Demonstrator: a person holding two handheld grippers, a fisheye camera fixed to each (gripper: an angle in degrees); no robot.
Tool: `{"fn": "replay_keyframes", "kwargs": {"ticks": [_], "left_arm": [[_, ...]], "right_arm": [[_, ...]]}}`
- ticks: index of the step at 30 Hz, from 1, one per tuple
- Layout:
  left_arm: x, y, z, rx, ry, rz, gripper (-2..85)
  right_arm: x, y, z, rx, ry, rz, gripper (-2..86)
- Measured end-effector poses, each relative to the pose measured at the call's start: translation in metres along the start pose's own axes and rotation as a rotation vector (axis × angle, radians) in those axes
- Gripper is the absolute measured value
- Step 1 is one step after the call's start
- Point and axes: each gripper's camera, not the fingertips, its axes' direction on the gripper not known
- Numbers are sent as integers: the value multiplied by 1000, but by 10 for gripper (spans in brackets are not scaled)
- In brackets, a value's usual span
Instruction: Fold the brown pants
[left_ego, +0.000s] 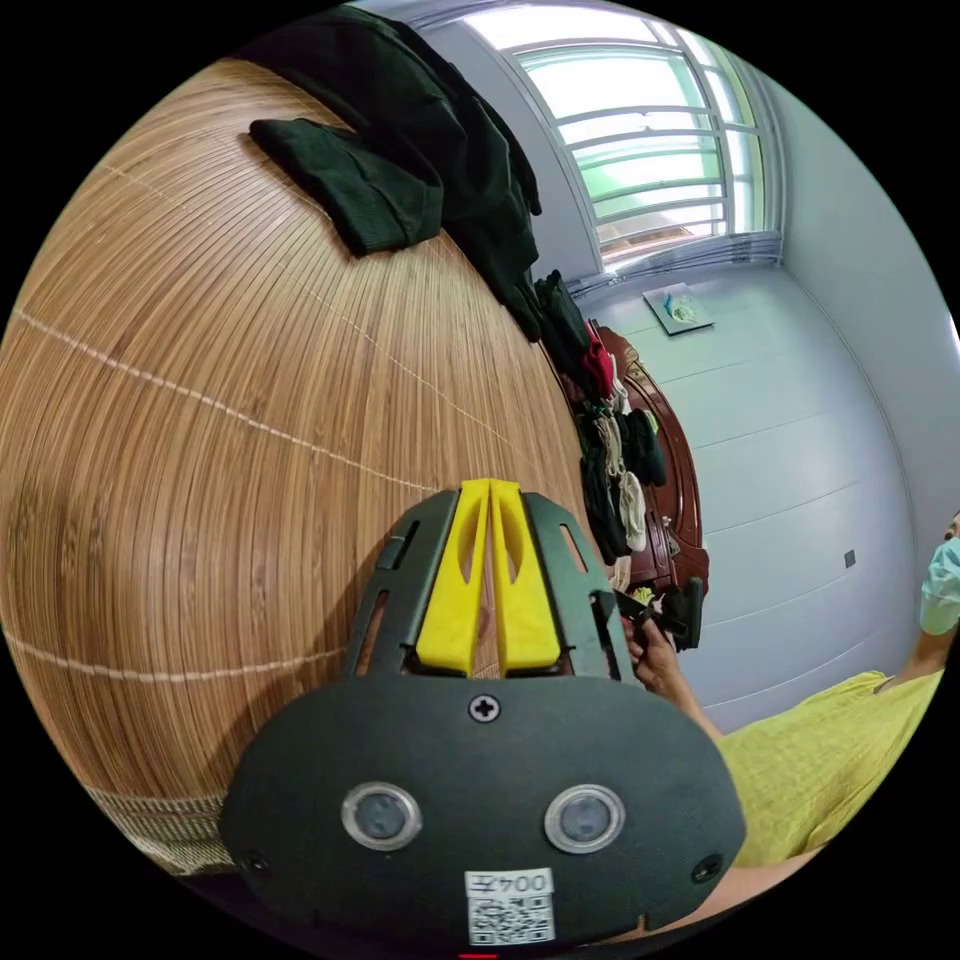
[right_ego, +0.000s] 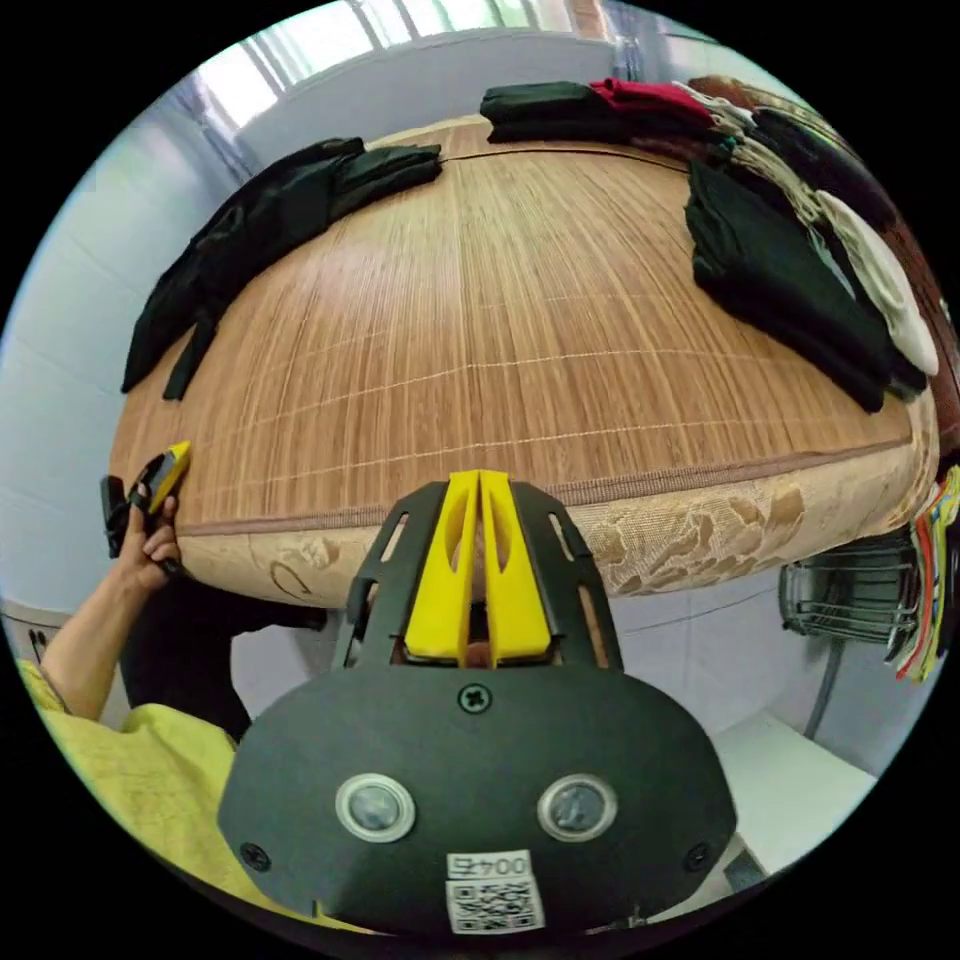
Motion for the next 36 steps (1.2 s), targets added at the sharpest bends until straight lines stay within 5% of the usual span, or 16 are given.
{"fn": "replay_keyframes", "kwargs": {"ticks": [7,10,14,19,29,36], "left_arm": [[14,4,27,-29,-12,7,10],[36,8,35,-38,-48,60,14],[87,11,44,-69,-304,254,29],[149,-22,73,-103,-691,514,74],[256,-227,176,26,-985,787,156],[280,-363,304,20,-1156,883,161]], "right_arm": [[-28,9,47,-19,132,-8,-2],[-12,21,55,-46,-85,9,0],[14,62,78,-11,-405,89,50],[24,74,93,62,-557,70,114],[44,0,178,170,-916,-57,94],[43,-25,236,54,-1019,-208,136]]}}
